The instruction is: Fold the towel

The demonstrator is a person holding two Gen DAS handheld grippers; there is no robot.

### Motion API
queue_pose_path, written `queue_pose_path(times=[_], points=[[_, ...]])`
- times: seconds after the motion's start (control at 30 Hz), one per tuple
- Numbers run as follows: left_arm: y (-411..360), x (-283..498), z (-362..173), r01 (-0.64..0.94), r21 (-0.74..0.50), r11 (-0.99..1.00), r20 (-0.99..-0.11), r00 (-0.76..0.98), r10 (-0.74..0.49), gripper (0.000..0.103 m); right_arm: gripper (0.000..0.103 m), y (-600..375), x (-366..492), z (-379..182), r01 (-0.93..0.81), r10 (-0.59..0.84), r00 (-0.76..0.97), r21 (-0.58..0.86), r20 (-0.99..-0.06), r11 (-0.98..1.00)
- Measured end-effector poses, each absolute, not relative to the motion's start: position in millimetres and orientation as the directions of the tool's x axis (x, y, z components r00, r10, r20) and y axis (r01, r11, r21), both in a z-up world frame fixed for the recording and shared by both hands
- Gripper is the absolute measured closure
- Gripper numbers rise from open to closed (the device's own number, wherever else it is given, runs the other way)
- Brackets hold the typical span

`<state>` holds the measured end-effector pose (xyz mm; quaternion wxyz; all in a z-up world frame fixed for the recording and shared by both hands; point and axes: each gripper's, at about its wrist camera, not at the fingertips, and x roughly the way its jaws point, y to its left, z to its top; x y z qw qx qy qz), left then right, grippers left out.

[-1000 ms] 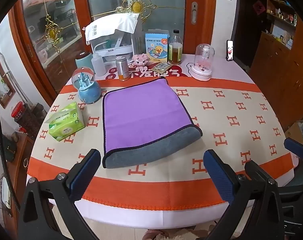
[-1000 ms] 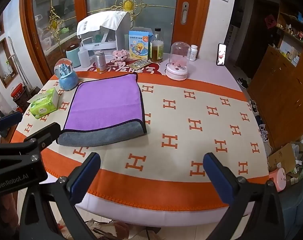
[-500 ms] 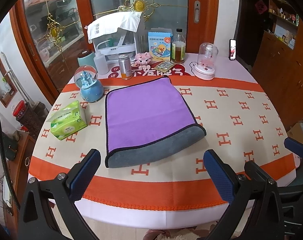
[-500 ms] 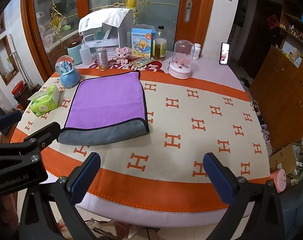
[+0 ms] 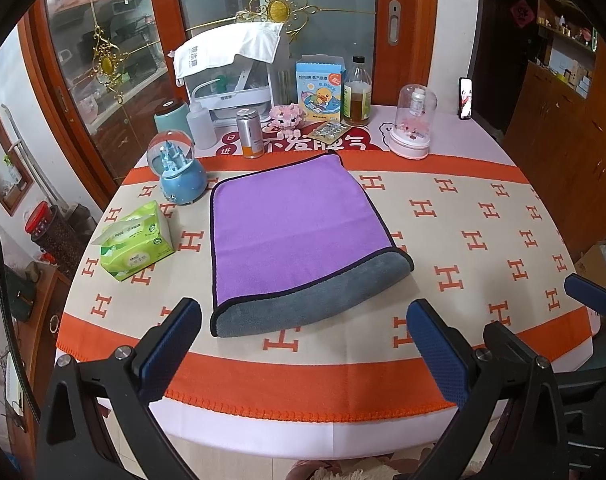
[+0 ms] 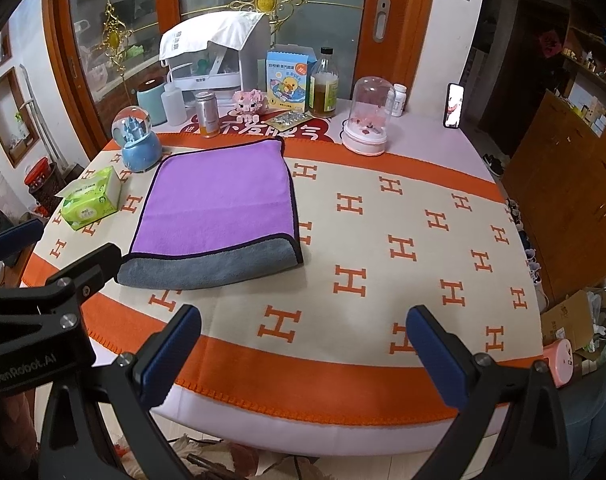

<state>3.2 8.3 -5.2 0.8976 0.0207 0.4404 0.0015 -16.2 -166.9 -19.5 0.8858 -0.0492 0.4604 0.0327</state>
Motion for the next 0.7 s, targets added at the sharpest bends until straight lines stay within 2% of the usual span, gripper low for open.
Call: queue_pose_path(times=[0.7], points=[[30.2, 13.5, -11.5, -0.029, 0.023, 0.999, -0.792, 0.61, 0.036, 0.001, 0.001, -167.1, -8.8, -23.9, -0.095, 0.012, 0.562, -0.05, -0.827, 0.994]])
